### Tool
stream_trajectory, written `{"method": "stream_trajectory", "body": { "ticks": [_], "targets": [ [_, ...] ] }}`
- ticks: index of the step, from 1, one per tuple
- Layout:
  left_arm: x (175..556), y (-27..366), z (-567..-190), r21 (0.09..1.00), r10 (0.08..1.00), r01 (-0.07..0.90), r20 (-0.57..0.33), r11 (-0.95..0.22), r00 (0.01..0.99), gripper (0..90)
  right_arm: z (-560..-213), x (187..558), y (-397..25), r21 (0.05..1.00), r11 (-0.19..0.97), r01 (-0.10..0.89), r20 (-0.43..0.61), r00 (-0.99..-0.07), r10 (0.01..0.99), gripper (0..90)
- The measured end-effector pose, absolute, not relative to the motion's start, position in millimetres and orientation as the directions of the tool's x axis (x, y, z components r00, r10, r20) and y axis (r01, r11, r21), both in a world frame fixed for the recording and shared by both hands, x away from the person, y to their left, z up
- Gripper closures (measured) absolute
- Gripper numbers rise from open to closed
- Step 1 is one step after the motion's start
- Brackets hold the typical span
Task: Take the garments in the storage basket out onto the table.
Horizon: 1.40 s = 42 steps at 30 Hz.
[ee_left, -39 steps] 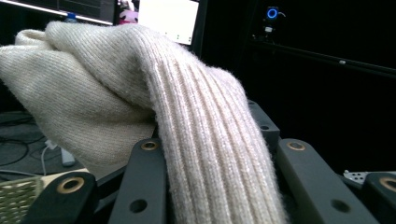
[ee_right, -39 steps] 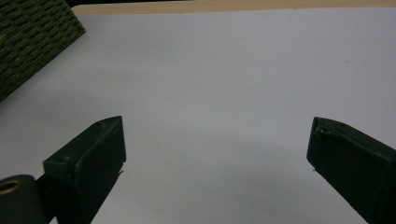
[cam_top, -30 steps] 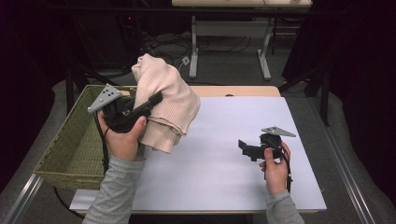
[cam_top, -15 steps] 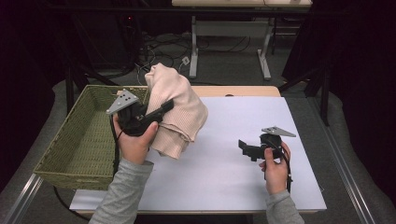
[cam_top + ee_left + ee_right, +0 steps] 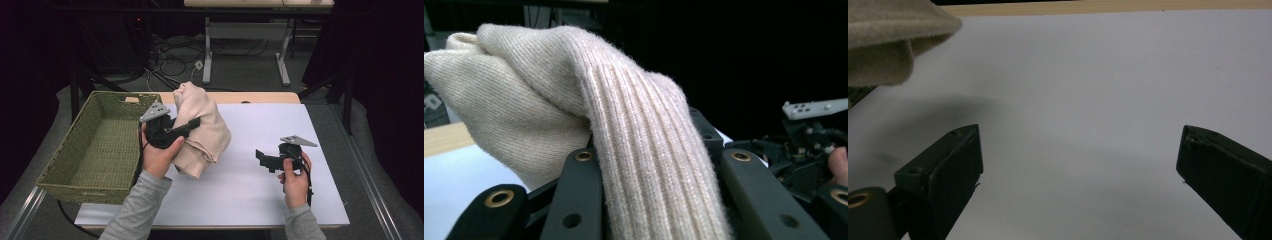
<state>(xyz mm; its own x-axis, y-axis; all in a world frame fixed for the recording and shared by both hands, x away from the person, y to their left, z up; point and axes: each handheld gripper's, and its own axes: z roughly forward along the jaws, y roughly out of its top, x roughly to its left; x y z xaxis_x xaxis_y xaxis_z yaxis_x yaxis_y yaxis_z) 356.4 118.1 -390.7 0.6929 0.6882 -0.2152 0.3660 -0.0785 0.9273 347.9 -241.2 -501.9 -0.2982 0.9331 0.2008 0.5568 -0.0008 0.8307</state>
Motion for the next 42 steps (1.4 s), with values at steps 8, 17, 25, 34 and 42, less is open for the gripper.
{"method": "stream_trajectory", "body": {
  "ticks": [8, 17, 25, 34, 42],
  "targets": [
    [363, 102, -409, 0.907, 0.675, 0.405, -0.23, -0.111, 0.701, 66.9, -500, 347, -242, 0.834, -0.002, 0.552, 0.199, -0.298, 0.933, 4.5],
    [368, 82, -427, 0.88, 0.654, 0.447, -0.245, -0.161, 0.716, 66.9, -499, 346, -245, 0.839, 0.0, 0.544, 0.194, -0.299, 0.934, 4.5],
    [373, 75, -439, 0.85, 0.648, 0.483, -0.25, -0.209, 0.719, 66.4, -499, 346, -245, 0.838, 0.002, 0.546, 0.193, -0.299, 0.935, 4.5],
    [375, 75, -449, 0.826, 0.65, 0.515, -0.265, -0.228, 0.712, 64.9, -500, 345, -243, 0.834, -0.003, 0.551, 0.197, -0.293, 0.935, 4.5],
    [376, 81, -458, 0.802, 0.658, 0.549, -0.284, -0.235, 0.697, 62.9, -501, 345, -241, 0.833, 0.005, 0.553, 0.192, -0.299, 0.935, 4.5]
  ]
}}
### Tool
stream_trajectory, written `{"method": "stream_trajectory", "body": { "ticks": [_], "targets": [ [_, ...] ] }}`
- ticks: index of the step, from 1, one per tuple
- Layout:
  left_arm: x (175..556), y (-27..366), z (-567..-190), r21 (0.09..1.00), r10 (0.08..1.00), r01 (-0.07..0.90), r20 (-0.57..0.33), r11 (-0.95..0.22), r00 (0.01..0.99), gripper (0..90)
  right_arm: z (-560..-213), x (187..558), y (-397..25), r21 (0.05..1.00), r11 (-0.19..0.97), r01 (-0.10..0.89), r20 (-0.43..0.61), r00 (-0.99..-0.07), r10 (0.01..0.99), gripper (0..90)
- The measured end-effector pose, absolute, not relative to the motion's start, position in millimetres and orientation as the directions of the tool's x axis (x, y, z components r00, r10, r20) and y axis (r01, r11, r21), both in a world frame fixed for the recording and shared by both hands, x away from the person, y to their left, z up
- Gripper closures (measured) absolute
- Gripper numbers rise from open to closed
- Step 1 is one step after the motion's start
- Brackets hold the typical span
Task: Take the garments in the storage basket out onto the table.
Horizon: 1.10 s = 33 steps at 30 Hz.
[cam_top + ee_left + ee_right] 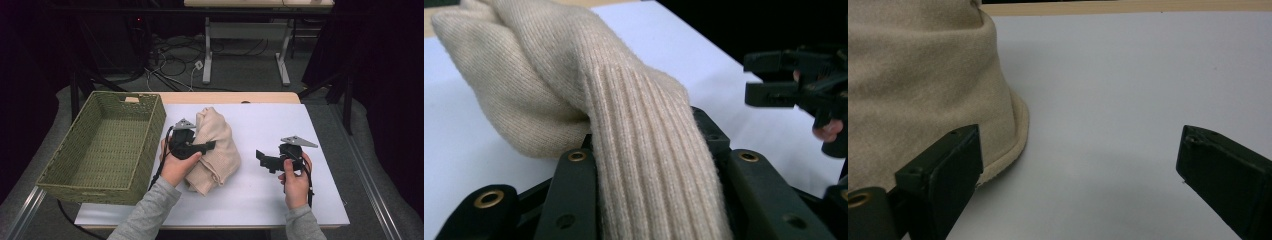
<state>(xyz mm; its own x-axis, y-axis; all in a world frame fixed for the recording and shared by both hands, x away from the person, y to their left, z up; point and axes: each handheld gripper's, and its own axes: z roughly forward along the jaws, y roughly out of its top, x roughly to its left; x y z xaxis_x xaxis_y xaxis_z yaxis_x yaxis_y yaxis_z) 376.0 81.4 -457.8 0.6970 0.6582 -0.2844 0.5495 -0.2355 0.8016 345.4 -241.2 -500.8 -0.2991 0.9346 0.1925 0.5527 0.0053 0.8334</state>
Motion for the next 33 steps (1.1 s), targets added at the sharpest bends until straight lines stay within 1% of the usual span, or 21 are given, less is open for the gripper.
{"method": "stream_trajectory", "body": {
  "ticks": [1, 5, 6, 11, 13, 17, 19, 22, 23, 24, 26, 27, 28, 31, 32, 33],
  "targets": [
    [374, 82, -460, 0.792, 0.655, 0.549, -0.269, -0.267, 0.706, 62.7, -501, 345, -241, 0.834, 0.005, 0.552, 0.192, -0.299, 0.935, 4.5],
    [371, 85, -463, 0.774, 0.646, 0.557, -0.264, -0.302, 0.717, 61.1, -501, 345, -241, 0.833, 0.005, 0.553, 0.191, -0.297, 0.935, 4.5],
    [370, 89, -464, 0.776, 0.637, 0.527, -0.217, -0.348, 0.74, 59.9, -501, 345, -241, 0.833, 0.006, 0.554, 0.191, -0.297, 0.936, 4.5],
    [367, 95, -467, 0.745, 0.644, 0.54, -0.198, -0.39, 0.739, 56.5, -502, 345, -240, 0.834, 0.012, 0.552, 0.185, -0.3, 0.936, 4.5],
    [365, 98, -468, 0.725, 0.65, 0.552, -0.191, -0.412, 0.736, 53.2, -501, 345, -240, 0.833, 0.012, 0.553, 0.184, -0.299, 0.936, 4.5],
    [362, 104, -470, 0.715, 0.663, 0.555, -0.172, -0.425, 0.729, 51.9, -501, 345, -240, 0.833, 0.015, 0.553, 0.182, -0.301, 0.936, 4.5],
    [361, 107, -472, 0.709, 0.666, 0.57, -0.19, -0.415, 0.722, 50.5, -501, 345, -240, 0.834, 0.02, 0.551, 0.179, -0.305, 0.935, 4.5],
    [360, 111, -473, 0.711, 0.659, 0.565, -0.191, -0.418, 0.728, 49.7, -501, 345, -240, 0.834, 0.019, 0.551, 0.18, -0.304, 0.935, 4.5],
    [359, 113, -474, 0.709, 0.661, 0.572, -0.2, -0.412, 0.723, 45.8, -501, 345, -240, 0.835, 0.02, 0.551, 0.179, -0.305, 0.935, 4.5],
    [358, 113, -474, 0.711, 0.665, 0.578, -0.209, -0.401, 0.718, 45.8, -501, 345, -240, 0.835, 0.02, 0.551, 0.179, -0.305, 0.935, 4.5],
    [357, 117, -474, 0.718, 0.669, 0.568, -0.193, -0.403, 0.718, 42.6, -501, 345, -240, 0.834, 0.015, 0.552, 0.183, -0.301, 0.936, 4.5],
    [356, 119, -473, 0.718, 0.668, 0.566, -0.191, -0.405, 0.72, 39.9, -501, 345, -240, 0.833, 0.014, 0.553, 0.184, -0.301, 0.936, 4.5],
    [354, 122, -472, 0.722, 0.671, 0.571, -0.201, -0.391, 0.714, 33.6, -502, 345, -240, 0.835, 0.014, 0.55, 0.183, -0.301, 0.936, 4.5],
    [351, 126, -470, 0.723, 0.674, 0.574, -0.206, -0.384, 0.71, 26.7, -502, 345, -240, 0.835, 0.015, 0.55, 0.182, -0.301, 0.936, 4.5],
    [350, 128, -469, 0.724, 0.676, 0.576, -0.207, -0.38, 0.707, 26.7, -502, 345, -240, 0.835, 0.015, 0.55, 0.182, -0.301, 0.936, 4.5],
    [348, 130, -467, 0.723, 0.681, 0.582, -0.214, -0.372, 0.701, 21.1, -502, 345, -240, 0.835, 0.016, 0.55, 0.18, -0.301, 0.937, 4.5]
  ]
}}
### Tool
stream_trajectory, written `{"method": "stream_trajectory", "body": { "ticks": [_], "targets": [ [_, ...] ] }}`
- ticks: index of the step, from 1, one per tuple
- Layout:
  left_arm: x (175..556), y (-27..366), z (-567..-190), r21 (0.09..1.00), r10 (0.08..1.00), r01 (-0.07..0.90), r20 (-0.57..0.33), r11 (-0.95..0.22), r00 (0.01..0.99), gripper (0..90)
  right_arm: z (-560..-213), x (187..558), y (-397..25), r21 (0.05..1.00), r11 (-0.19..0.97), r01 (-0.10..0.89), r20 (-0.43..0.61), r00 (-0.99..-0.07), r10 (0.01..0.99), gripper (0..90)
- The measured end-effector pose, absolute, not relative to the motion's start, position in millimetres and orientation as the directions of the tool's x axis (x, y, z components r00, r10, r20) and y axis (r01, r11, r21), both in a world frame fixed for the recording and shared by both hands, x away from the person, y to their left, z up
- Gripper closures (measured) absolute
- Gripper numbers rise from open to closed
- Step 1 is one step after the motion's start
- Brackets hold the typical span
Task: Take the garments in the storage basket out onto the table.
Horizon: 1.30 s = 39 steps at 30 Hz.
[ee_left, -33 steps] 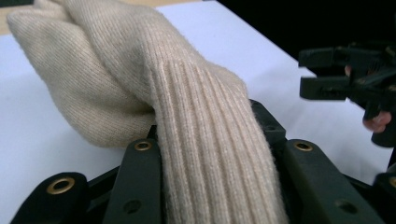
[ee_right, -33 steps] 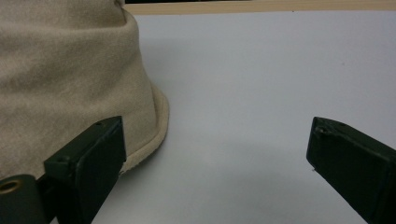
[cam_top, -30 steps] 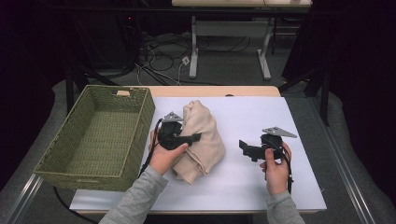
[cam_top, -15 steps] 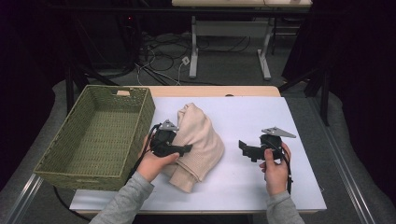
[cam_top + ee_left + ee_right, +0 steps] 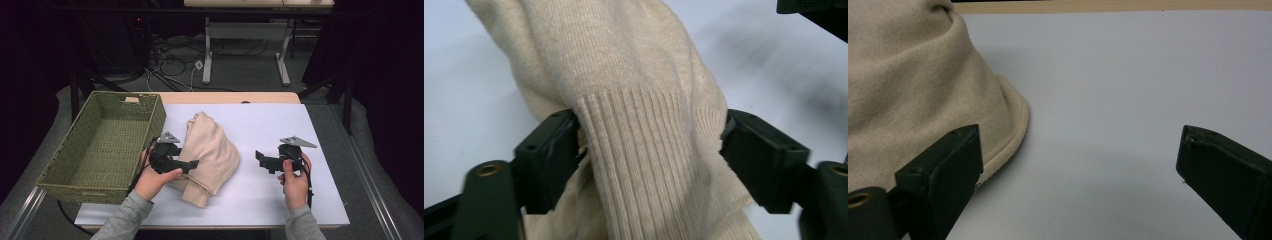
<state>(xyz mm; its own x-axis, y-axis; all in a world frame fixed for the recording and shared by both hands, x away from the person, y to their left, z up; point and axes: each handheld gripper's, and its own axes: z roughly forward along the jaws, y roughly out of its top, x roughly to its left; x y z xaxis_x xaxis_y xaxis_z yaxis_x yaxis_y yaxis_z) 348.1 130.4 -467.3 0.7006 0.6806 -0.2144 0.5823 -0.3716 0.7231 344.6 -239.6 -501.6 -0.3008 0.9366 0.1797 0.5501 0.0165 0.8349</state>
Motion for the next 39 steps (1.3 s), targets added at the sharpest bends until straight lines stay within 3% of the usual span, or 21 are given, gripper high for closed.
{"method": "stream_trajectory", "body": {
  "ticks": [11, 13, 39],
  "targets": [
    [331, 172, -444, 0.76, 0.698, 0.559, -0.202, -0.331, 0.687, 6.0, -502, 344, -238, 0.837, 0.024, 0.547, 0.174, -0.308, 0.935, 4.5],
    [329, 180, -442, 0.768, 0.702, 0.561, -0.213, -0.309, 0.679, 0.0, -502, 344, -237, 0.834, 0.021, 0.551, 0.178, -0.305, 0.935, 4.5],
    [315, 298, -438, 0.858, 0.819, 0.508, -0.241, -0.071, 0.522, 0.4, -505, 345, -234, 0.831, 0.041, 0.555, 0.166, -0.318, 0.933, 4.5]
  ]
}}
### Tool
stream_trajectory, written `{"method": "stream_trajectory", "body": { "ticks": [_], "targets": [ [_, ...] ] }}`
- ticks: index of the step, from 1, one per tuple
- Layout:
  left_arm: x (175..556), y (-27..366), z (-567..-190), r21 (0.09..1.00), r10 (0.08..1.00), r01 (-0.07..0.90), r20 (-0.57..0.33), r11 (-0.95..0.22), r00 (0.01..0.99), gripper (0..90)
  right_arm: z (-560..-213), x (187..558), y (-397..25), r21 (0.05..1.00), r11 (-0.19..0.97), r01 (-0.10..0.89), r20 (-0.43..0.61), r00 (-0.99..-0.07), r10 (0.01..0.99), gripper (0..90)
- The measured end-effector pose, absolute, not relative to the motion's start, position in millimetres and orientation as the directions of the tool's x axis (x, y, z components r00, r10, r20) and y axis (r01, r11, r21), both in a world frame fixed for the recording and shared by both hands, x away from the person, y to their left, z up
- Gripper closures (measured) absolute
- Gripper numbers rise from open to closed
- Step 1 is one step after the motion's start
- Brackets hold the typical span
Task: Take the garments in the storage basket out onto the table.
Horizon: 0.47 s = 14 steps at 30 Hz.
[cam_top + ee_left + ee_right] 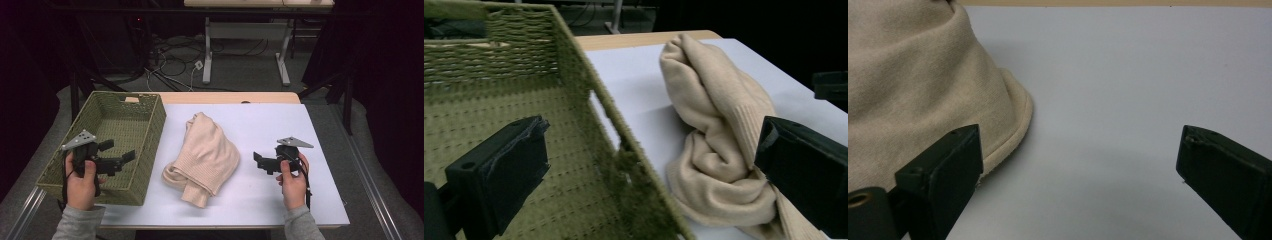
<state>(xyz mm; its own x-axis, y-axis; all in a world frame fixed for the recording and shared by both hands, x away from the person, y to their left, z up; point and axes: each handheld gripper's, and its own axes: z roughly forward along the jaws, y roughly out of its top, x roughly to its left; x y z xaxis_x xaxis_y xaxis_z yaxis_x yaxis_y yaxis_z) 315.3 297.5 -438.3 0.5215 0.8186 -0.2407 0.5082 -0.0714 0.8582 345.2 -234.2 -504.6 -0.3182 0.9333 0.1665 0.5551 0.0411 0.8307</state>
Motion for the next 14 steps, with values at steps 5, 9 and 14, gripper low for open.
{"method": "stream_trajectory", "body": {
  "ticks": [5, 9, 14],
  "targets": [
    [316, 315, -442, 0.856, 0.848, 0.517, -0.266, -0.011, 0.458, 0.4, -504, 346, -236, 0.827, 0.043, 0.56, 0.165, -0.315, 0.935, 4.5],
    [316, 322, -443, 0.854, 0.856, 0.52, -0.283, 0.021, 0.432, 0.4, -505, 346, -236, 0.826, 0.033, 0.563, 0.173, -0.309, 0.935, 4.5],
    [315, 324, -440, 0.859, 0.858, 0.511, -0.285, 0.032, 0.426, 0.4, -504, 345, -238, 0.827, 0.024, 0.561, 0.181, -0.307, 0.934, 4.6]
  ]
}}
